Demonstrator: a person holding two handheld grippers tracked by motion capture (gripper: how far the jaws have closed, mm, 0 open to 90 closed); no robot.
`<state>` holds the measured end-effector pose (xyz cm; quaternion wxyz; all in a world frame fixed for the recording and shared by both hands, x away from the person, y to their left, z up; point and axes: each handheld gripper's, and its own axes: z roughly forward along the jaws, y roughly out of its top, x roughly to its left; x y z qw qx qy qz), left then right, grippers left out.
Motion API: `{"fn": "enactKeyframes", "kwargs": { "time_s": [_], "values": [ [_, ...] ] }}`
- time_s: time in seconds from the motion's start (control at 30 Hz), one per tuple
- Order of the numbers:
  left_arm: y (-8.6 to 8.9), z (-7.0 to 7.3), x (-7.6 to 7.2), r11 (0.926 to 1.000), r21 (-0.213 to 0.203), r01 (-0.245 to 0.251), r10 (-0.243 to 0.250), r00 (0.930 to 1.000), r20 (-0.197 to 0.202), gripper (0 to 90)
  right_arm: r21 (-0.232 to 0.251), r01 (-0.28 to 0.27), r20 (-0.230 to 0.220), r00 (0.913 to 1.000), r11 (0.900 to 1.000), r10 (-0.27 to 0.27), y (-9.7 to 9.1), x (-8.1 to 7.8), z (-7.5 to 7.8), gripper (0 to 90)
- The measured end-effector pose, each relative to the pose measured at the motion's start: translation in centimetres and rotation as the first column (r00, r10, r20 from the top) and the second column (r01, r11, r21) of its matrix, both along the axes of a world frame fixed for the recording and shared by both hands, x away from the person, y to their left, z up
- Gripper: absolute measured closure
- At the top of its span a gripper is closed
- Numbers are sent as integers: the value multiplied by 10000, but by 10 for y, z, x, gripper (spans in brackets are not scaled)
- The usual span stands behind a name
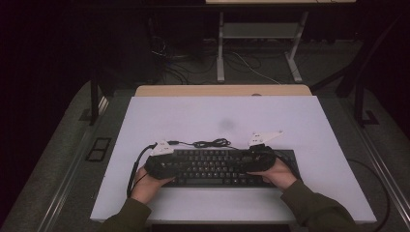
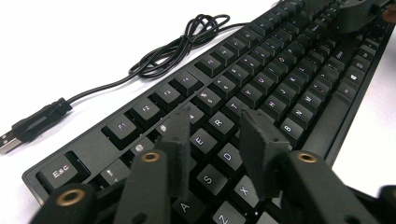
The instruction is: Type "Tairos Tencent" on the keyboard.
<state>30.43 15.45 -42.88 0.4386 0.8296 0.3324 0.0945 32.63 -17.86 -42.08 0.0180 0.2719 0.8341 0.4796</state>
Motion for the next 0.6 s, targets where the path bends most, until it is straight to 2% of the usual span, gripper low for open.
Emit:
{"fn": "enactKeyframes", "kwargs": {
  "time_s": [0.33, 0.6],
  "values": [
    [3, -1, -5, 10000, -98, -18, 18, 10000, 54, 469, -13, -206, 2, 9998, 9998, 206, 6, 1, 1, 738],
    [5, -4, -7, 10000, -9, 53, -53, 10000, -12, 327, -5, -391, -57, 9992, 9992, 391, 11, 1, 2, 843]
  ]
}}
